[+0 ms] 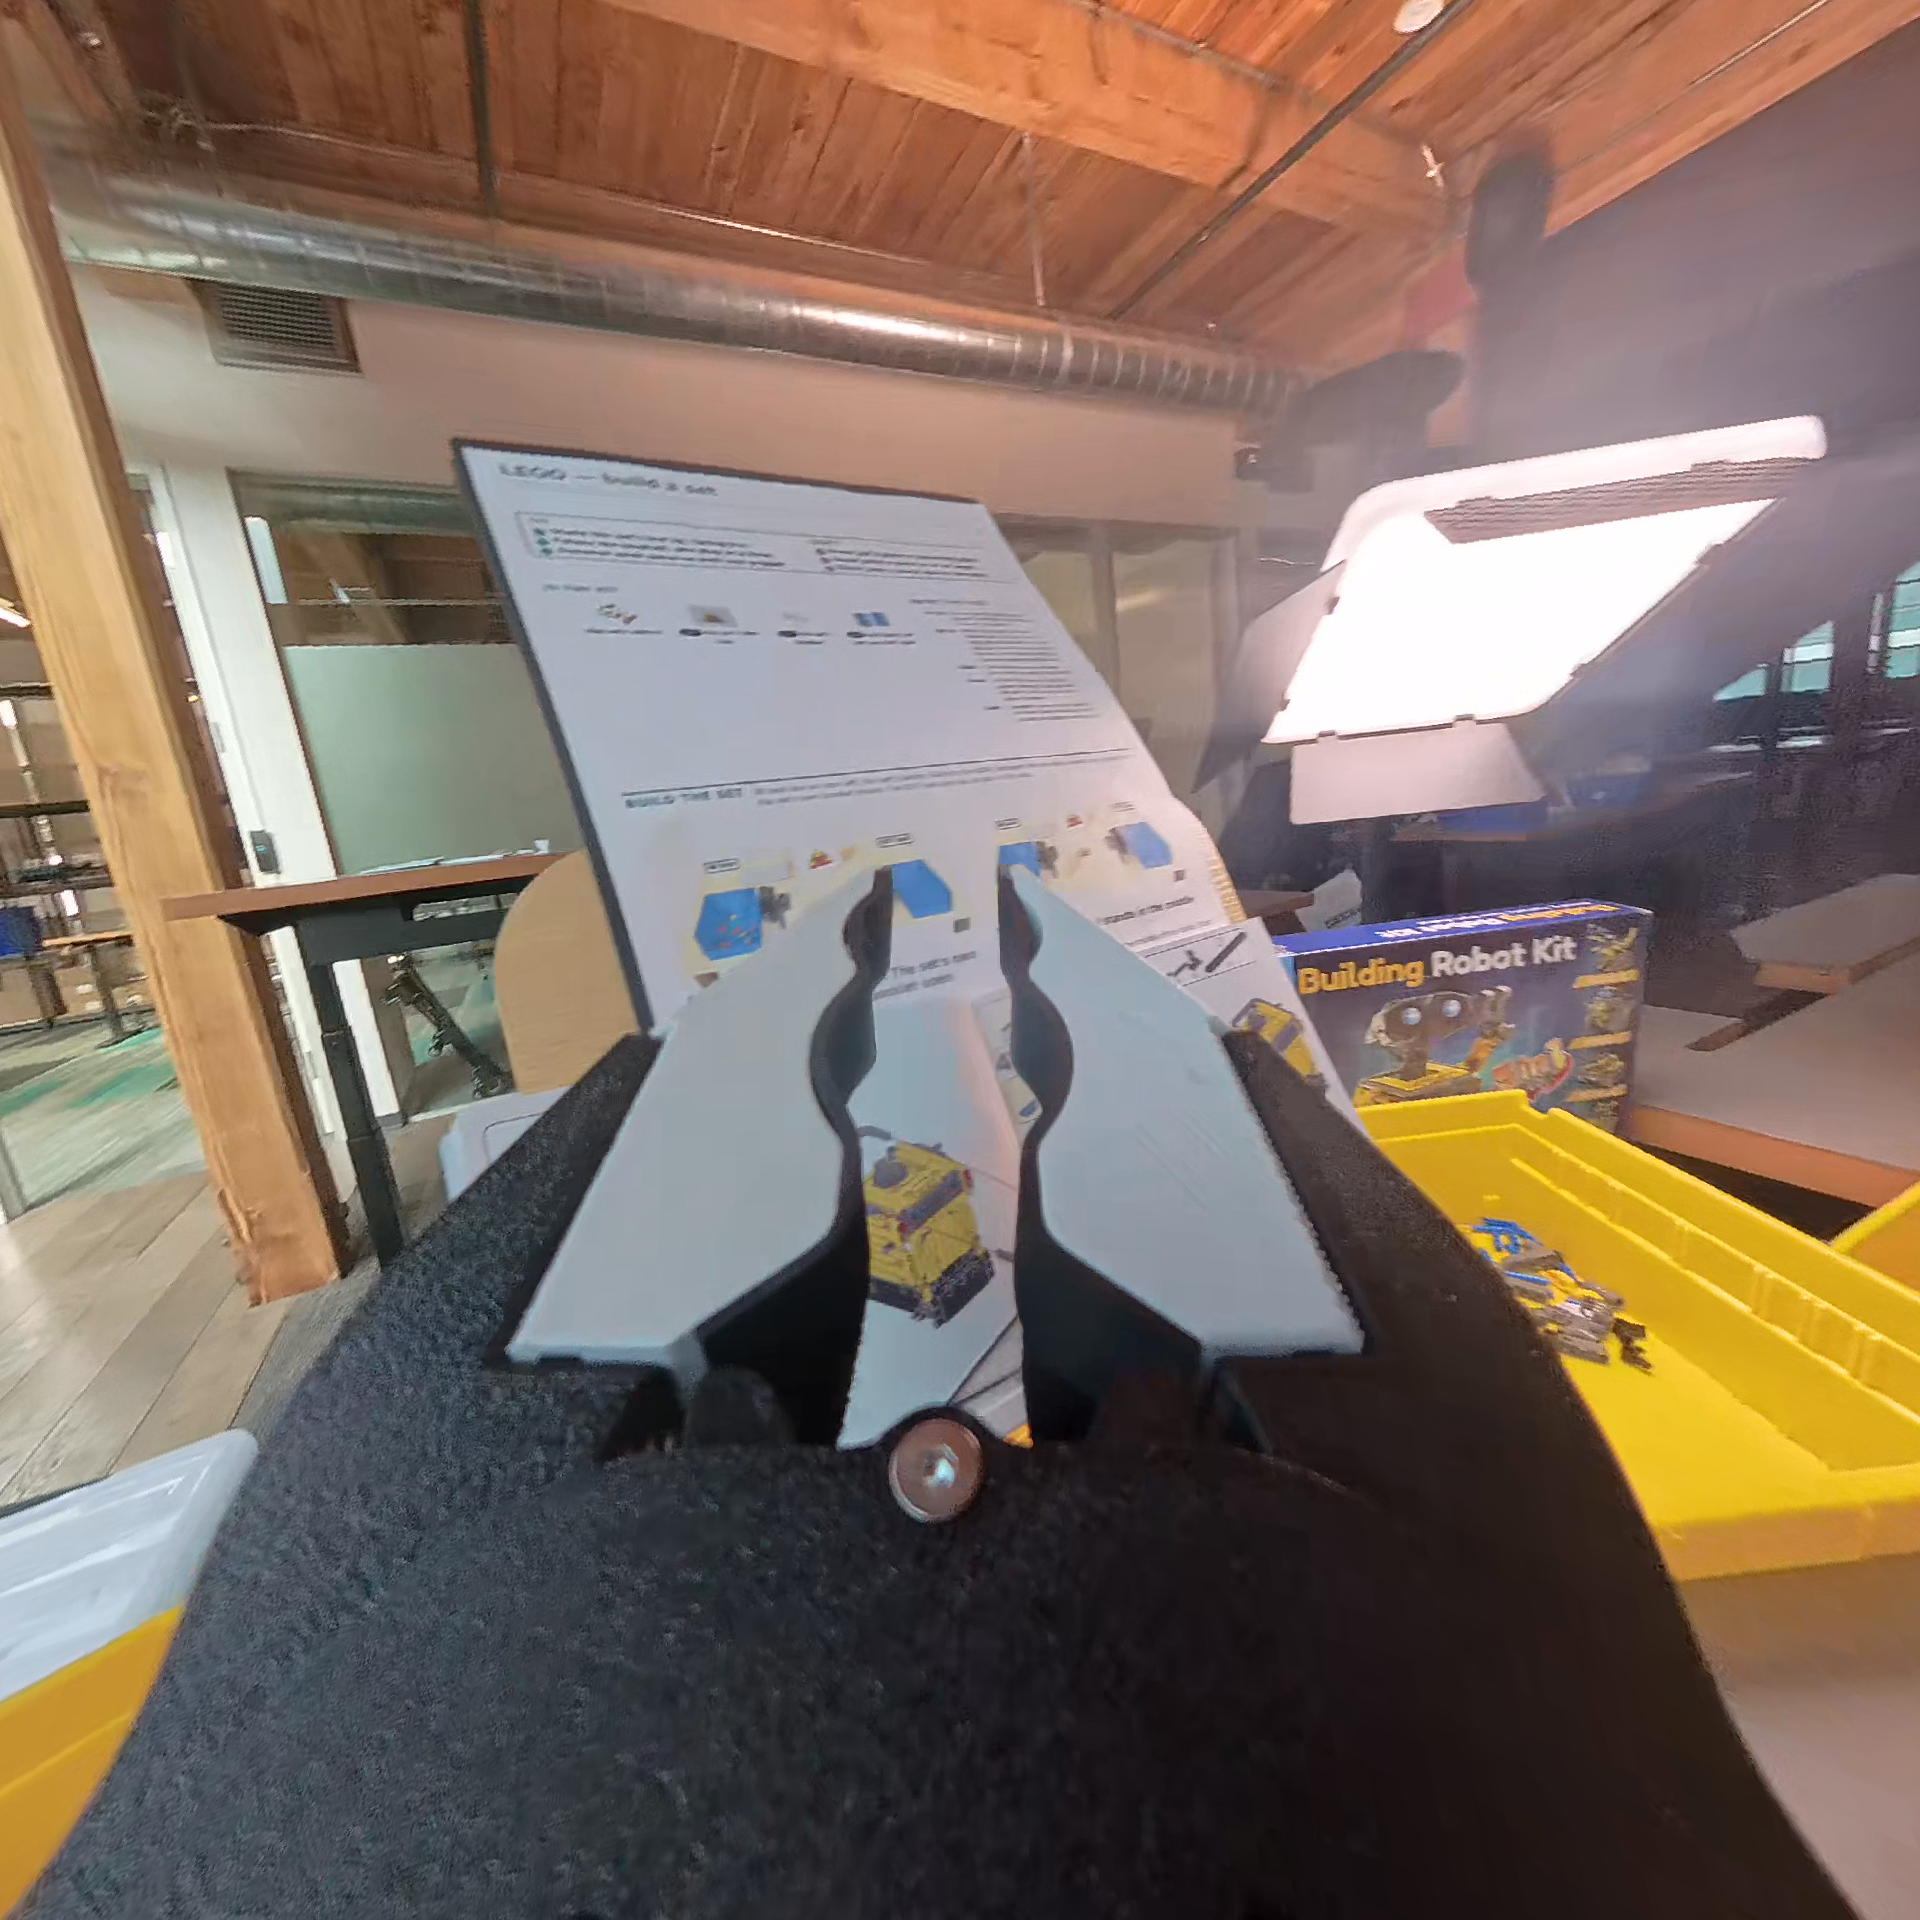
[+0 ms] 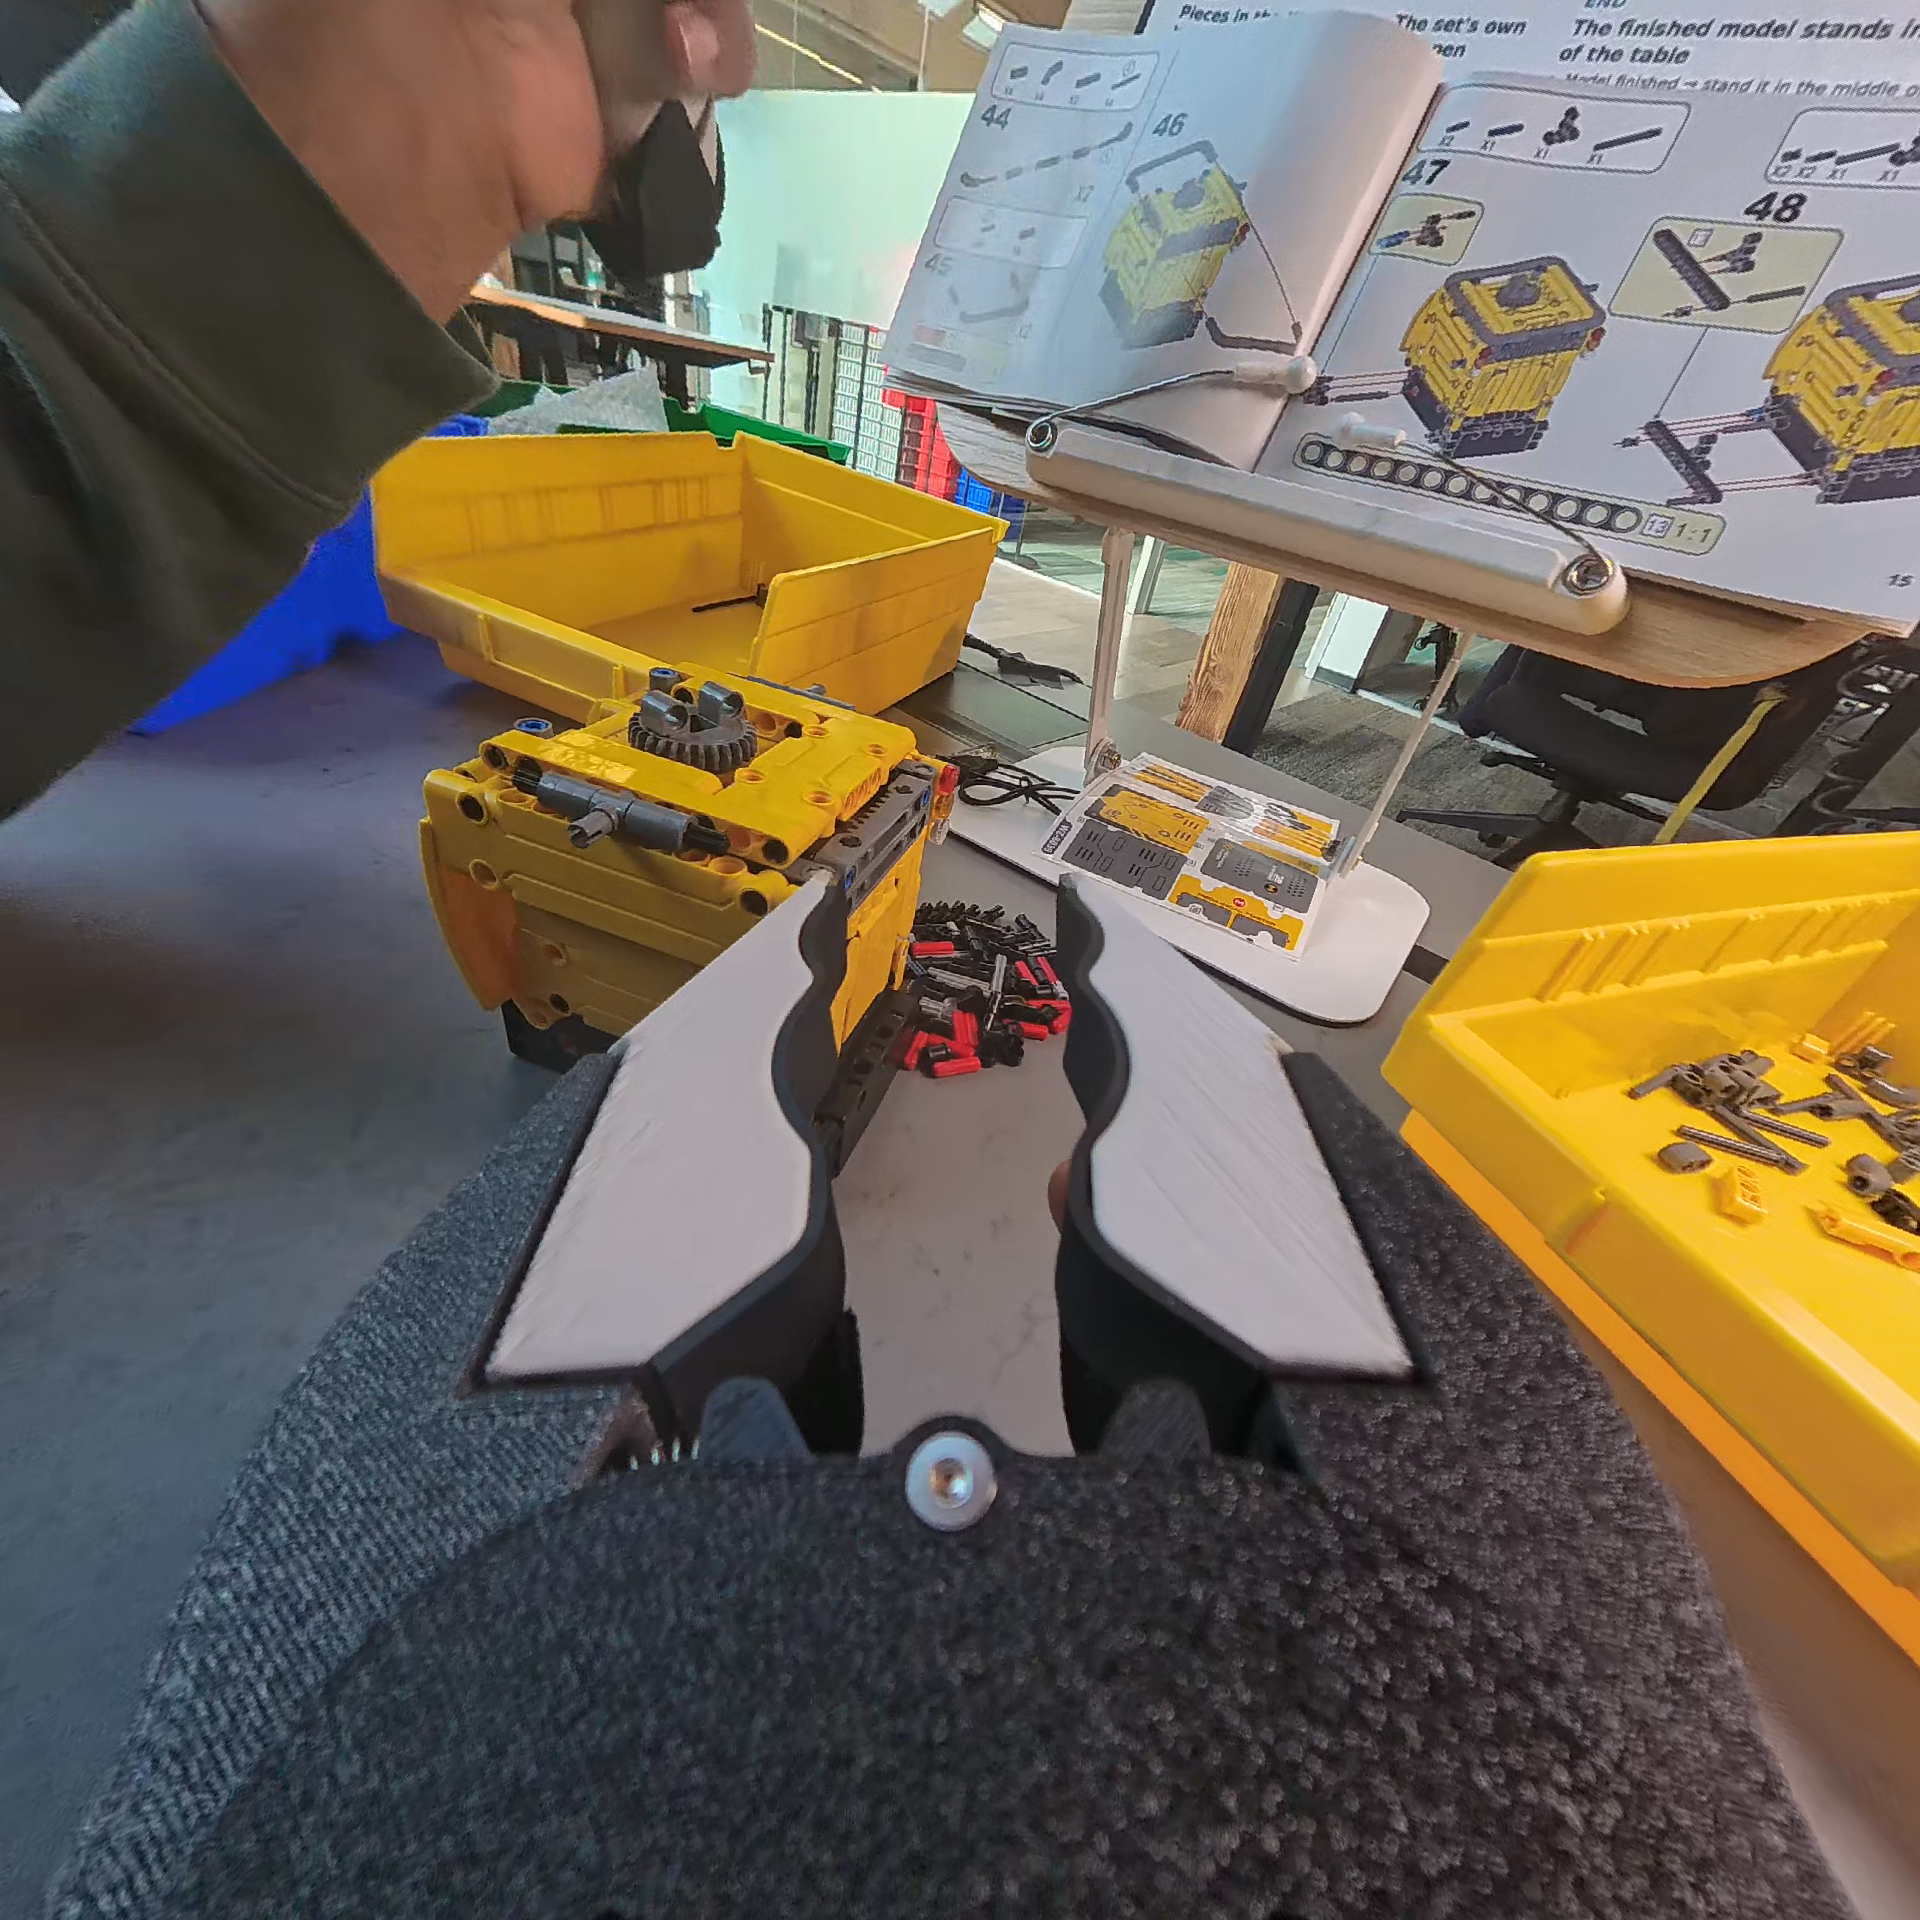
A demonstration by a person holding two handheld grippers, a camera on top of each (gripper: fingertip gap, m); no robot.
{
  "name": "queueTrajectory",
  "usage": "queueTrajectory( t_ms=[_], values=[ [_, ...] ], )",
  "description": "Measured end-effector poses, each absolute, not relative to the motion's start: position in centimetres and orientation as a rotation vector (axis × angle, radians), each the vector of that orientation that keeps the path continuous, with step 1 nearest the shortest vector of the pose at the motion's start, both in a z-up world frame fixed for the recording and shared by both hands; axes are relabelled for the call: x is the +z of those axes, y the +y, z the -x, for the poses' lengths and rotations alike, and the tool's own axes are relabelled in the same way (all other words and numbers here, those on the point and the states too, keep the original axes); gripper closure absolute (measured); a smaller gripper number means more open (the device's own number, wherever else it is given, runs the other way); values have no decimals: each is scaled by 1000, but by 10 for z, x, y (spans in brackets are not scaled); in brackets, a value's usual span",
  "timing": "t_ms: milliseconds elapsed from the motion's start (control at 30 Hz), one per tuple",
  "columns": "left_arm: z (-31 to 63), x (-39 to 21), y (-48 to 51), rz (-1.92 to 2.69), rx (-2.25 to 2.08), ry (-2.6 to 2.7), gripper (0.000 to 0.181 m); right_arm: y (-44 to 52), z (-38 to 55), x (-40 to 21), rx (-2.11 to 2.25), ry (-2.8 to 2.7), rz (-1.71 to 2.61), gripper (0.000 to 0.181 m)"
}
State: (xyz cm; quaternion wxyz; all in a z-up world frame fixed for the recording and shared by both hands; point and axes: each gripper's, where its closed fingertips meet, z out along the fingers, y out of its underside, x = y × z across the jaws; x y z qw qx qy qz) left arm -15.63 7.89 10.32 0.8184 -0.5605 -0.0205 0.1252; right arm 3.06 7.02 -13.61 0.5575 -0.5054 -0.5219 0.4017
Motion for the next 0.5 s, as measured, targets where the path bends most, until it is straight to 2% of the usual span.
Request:
queueTrajectory(
  t_ms=[167, 267, 367, 500],
  values=[
    [109, 116, 67, 1262, 200, 107, 146, 66, -33, -134, 951, -1239, 1175, 142],
    [77, 102, 45, 1331, 142, 194, 144, 71, -36, -131, 941, -1226, 1180, 144],
    [54, 56, 13, 1417, 100, 232, 146, 98, -45, -125, 893, -1165, 1247, 149],
    [59, -36, -33, 1574, 142, 126, 143, 170, -66, -94, 795, -1025, 1372, 158]
  ],
)
